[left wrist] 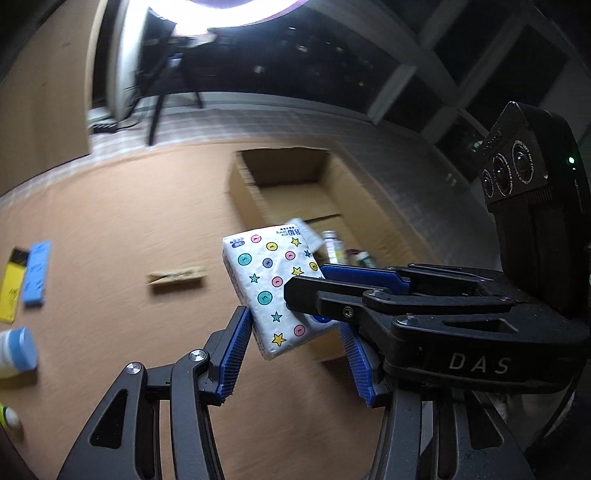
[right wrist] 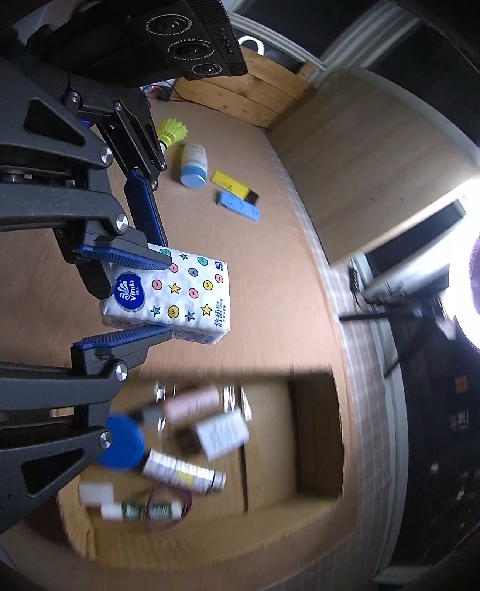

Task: Organize objects
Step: 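Carry the tissue pack into the box and open the right tool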

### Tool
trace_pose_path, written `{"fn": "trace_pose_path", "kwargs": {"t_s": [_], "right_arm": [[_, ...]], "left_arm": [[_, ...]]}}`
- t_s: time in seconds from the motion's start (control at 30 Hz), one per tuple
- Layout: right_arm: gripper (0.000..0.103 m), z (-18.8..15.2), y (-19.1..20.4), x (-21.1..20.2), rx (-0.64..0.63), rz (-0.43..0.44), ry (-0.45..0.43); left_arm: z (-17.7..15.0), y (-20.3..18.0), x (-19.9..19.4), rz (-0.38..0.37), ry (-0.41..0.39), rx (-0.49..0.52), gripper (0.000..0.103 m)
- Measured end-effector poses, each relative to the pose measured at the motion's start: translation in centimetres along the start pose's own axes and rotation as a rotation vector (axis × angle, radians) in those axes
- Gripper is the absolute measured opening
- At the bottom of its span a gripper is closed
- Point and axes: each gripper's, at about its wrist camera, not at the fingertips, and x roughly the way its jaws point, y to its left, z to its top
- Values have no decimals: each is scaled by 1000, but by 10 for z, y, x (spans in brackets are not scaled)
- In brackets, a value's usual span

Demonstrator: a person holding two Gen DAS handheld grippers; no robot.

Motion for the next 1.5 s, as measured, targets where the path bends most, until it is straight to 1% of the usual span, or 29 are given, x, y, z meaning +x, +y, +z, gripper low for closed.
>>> {"fn": "trace_pose_path", "kwargs": {"t_s": [0.07,0.3,0.5,0.67,0.73,0.77,0.8,0.83,0.87,0.93,1.23,1.5], "right_arm": [[29,-2,-14,-10,17,-17,-12],[29,-9,-57,-34,86,-55,-40],[29,-12,-78,-42,117,-72,-47],[29,-13,-85,-44,121,-78,-47],[29,-13,-85,-44,115,-81,-46],[33,-13,-84,-44,108,-82,-50],[40,-13,-84,-45,103,-86,-51],[52,-13,-84,-45,105,-95,-53],[56,-13,-84,-45,113,-104,-65],[56,-13,-86,-47,123,-106,-78],[56,-10,-75,-40,111,-92,-69],[56,-4,-46,-24,63,-60,-49]], "left_arm": [[4,-17,10,-15,9,30,53],[13,-58,38,-51,38,93,53],[16,-80,53,-64,55,122,53],[15,-85,59,-59,64,133,53],[15,-84,60,-46,74,139,56],[14,-83,61,-32,83,137,62],[14,-81,62,-23,85,133,68],[14,-80,62,-20,83,131,69],[14,-77,61,-18,83,128,69],[13,-74,58,-14,79,124,69],[10,-47,38,9,52,73,69],[-1,-2,8,71,16,-18,69]]}}
